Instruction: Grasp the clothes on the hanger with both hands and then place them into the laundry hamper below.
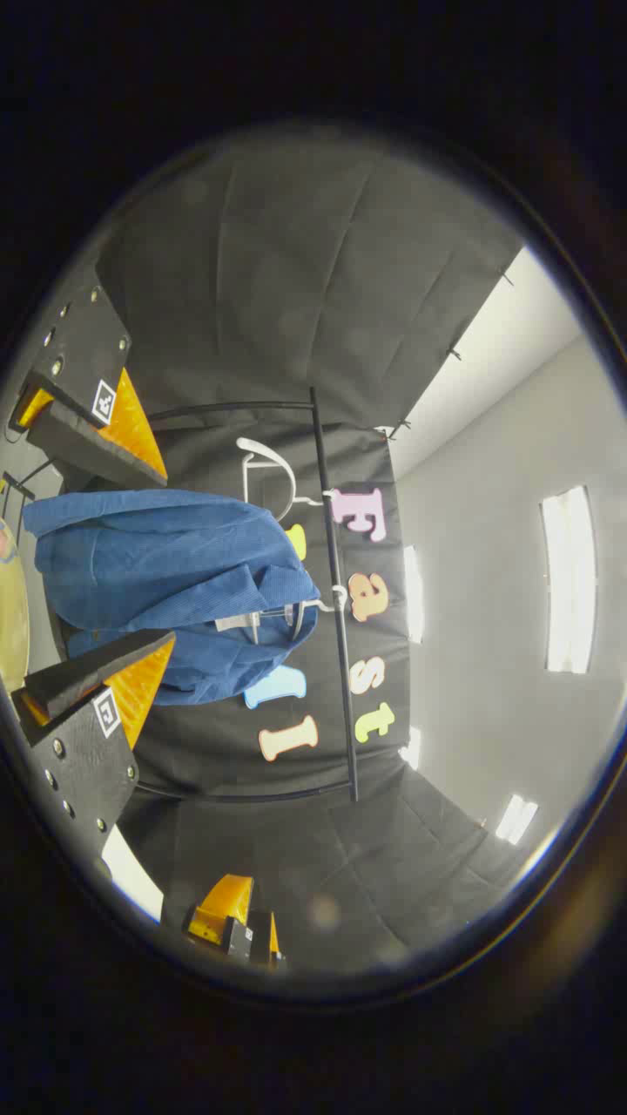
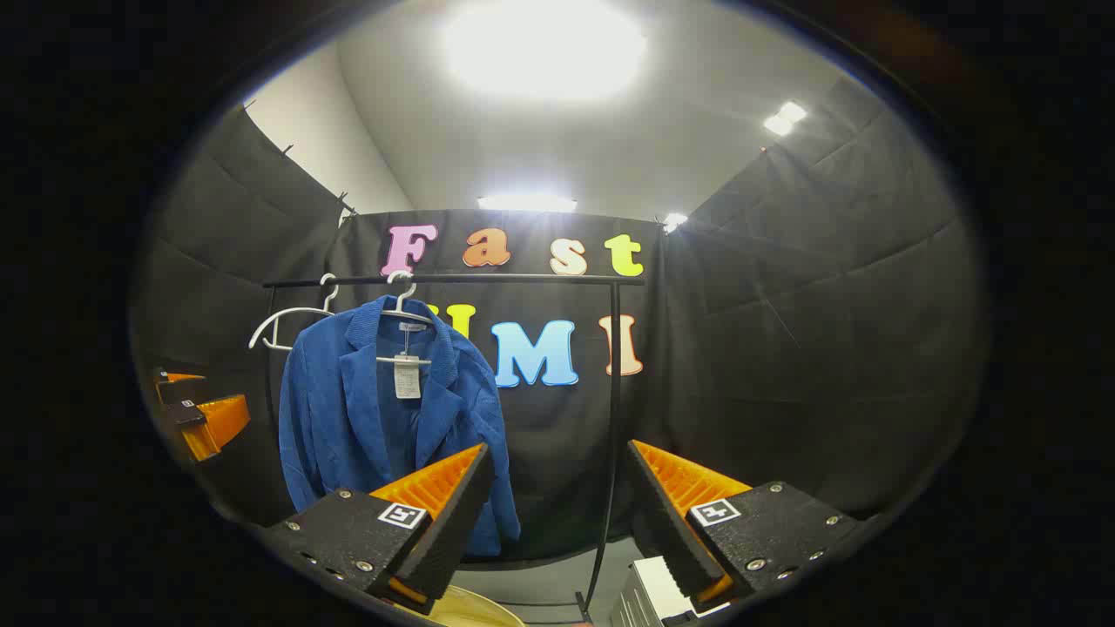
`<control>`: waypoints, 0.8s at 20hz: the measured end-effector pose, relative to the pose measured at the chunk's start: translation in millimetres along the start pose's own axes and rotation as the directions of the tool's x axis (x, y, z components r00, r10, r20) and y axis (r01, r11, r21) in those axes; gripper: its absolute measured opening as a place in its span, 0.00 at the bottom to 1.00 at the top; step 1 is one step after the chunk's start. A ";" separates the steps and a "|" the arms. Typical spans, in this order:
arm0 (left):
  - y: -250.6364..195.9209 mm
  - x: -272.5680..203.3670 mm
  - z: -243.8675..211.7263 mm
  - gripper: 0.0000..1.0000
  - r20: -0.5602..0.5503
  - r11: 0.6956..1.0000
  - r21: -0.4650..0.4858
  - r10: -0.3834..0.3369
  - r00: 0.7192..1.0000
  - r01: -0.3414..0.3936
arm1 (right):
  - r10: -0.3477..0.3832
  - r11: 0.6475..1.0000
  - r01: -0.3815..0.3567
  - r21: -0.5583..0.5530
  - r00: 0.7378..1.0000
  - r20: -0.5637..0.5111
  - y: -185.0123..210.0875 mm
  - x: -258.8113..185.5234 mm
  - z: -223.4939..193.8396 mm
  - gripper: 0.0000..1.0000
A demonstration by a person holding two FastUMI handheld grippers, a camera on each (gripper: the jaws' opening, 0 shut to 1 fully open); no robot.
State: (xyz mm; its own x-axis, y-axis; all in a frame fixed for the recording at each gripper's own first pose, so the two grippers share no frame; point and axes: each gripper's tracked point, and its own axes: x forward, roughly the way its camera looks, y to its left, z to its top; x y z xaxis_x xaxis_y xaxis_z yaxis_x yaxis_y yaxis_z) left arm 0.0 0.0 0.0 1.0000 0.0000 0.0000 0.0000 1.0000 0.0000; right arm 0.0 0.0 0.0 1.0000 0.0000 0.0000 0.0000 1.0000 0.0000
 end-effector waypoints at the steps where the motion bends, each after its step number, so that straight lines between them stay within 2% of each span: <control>1: -0.4 -1.0 -2.5 0.92 -0.003 1.000 0.001 0.002 1.000 -0.002 | 0.001 1.000 -0.001 0.005 1.000 -0.004 0.1 0.2 -1.5 0.94; 16: 2.1 0.8 -0.4 0.92 -0.009 1.000 0.025 0.018 1.000 -0.018 | 0.015 1.000 -0.014 0.023 1.000 -0.020 2.6 4.9 -10.1 0.94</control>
State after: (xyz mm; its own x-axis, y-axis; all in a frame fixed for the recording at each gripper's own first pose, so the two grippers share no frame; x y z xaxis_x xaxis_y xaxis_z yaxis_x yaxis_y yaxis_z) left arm 0.8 2.1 -0.4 0.9998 0.0178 -0.0093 -0.0175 0.9995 0.0252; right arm 4.9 2.6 -10.1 0.9997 0.0148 -0.0199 -0.0143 0.9996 0.0232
